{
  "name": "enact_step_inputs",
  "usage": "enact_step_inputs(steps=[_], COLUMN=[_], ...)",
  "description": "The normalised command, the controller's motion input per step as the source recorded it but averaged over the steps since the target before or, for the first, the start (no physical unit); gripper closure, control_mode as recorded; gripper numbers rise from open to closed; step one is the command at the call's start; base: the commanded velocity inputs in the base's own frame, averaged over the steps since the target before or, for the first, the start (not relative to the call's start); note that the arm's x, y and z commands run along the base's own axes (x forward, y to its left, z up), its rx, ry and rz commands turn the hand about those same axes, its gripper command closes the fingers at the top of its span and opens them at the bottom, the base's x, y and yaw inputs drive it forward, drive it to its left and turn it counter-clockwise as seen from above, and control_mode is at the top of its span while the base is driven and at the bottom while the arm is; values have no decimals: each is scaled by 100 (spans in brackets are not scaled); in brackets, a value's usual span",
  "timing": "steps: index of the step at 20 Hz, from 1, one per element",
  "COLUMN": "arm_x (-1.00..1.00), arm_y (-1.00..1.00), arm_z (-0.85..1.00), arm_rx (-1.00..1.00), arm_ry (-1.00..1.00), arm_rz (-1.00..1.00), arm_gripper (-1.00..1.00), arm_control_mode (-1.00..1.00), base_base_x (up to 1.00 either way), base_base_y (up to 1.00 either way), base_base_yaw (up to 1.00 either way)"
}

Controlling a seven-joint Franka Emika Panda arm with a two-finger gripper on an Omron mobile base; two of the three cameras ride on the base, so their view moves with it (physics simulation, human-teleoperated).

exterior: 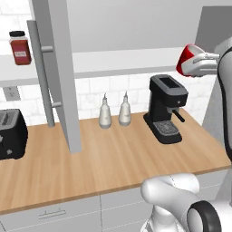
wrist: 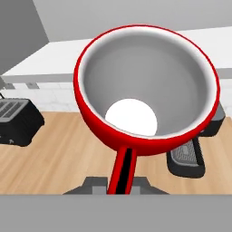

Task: Gather all objects into one cabinet and sort the glasses and bowls to opposite sides.

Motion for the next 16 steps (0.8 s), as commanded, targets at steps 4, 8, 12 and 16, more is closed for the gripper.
enact_step_inputs(steps=[4, 8, 12, 16], arm_x=[-31, 0, 0, 0], arm_y=[0, 0, 0, 0], arm_z=[2, 0, 0, 0], arm_rx=[0, 0, 0, 0], arm_ry=[-10, 0, 0, 0], arm_rz=[0, 0, 0, 0], arm_gripper=[100, 100, 100, 100], arm_control_mode=[-100, 100, 100, 100], base_base_x=[0, -100, -100, -72], base_base_y=[0, 9, 42, 83], base_base_yaw=[0, 1, 7, 9])
